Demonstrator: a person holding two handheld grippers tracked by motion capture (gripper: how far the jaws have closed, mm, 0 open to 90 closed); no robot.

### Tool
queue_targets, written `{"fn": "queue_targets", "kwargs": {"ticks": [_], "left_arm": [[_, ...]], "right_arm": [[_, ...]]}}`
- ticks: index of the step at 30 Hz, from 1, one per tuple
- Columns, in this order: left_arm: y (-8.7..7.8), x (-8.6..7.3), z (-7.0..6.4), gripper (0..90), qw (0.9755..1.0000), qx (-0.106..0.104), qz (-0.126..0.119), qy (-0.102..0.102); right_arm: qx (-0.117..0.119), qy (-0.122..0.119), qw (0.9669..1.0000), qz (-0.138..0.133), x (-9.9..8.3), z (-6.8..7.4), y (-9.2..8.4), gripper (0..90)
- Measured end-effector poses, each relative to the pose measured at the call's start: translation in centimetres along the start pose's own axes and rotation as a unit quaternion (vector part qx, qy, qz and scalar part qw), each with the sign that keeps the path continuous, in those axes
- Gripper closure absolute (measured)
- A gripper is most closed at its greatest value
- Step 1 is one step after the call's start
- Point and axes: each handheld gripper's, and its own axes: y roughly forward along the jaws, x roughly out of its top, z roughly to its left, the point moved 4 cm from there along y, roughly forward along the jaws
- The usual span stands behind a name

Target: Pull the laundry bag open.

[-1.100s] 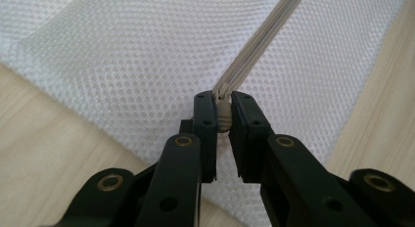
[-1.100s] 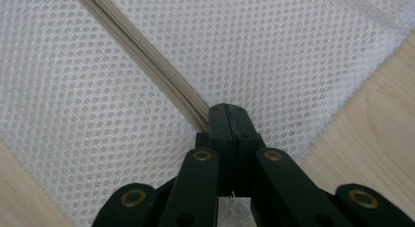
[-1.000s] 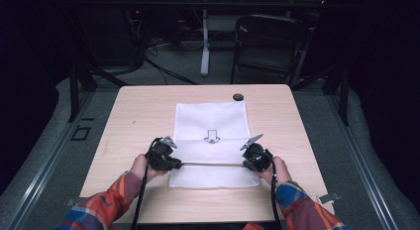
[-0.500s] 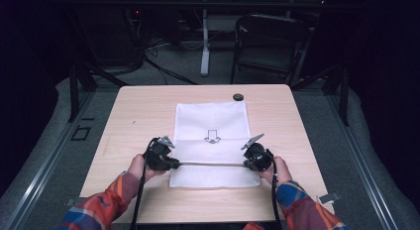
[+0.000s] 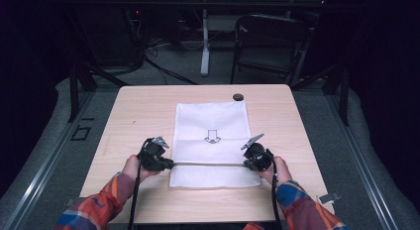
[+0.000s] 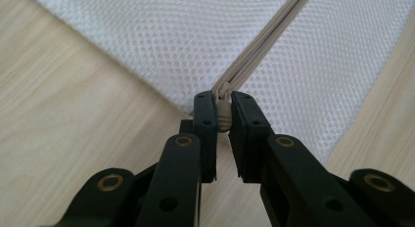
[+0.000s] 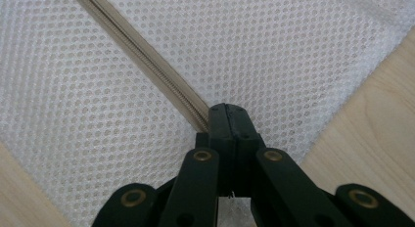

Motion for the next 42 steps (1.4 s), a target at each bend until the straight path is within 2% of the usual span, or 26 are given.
{"fn": "queue_targets", "kwargs": {"ticks": [5,8,18,25,30,31,33,36,38,42], "left_arm": [[-0.5,-0.7,0.7,81.6,0.9999,0.004,-0.001,-0.014],[-0.4,-0.7,0.6,81.6,0.9999,0.008,0.005,-0.008],[-0.2,-0.7,0.7,81.5,0.9998,0.003,0.008,-0.016],[0.4,-0.8,0.7,81.3,0.9996,0.004,0.021,-0.021],[0.6,-0.8,0.8,79.8,0.9993,0.006,0.020,-0.032],[0.6,-0.8,0.9,77.4,0.9992,0.007,0.020,-0.034],[0.6,-0.8,0.9,70.5,0.9991,0.006,0.020,-0.038],[0.2,-0.6,1.0,60.2,0.9990,0.004,0.010,-0.044],[-0.1,-0.5,1.0,49.9,0.9987,0.008,0.003,-0.049],[-0.8,-0.4,1.1,38.5,0.9980,0.013,-0.011,-0.061]], "right_arm": [[-0.002,-0.003,1.0000,0.004,0.0,-0.1,0.0,90.0],[-0.002,-0.002,1.0000,0.004,0.0,-0.1,0.0,90.0],[0.002,0.002,1.0000,0.003,0.0,-0.1,-0.1,90.0],[0.004,0.004,0.9999,-0.009,-0.2,-0.1,0.0,90.0],[-0.001,-0.014,0.9998,-0.010,-0.2,0.0,-0.1,90.0],[0.001,-0.014,0.9999,-0.009,-0.2,0.0,-0.1,89.9],[0.012,-0.005,0.9999,-0.009,-0.1,0.0,-0.2,84.3],[0.017,-0.005,0.9997,-0.015,0.2,-0.1,-0.8,78.0],[0.020,0.004,0.9990,-0.039,0.5,0.0,-1.5,74.0],[0.016,0.006,0.9981,-0.059,1.0,0.0,-3.0,60.2]]}}
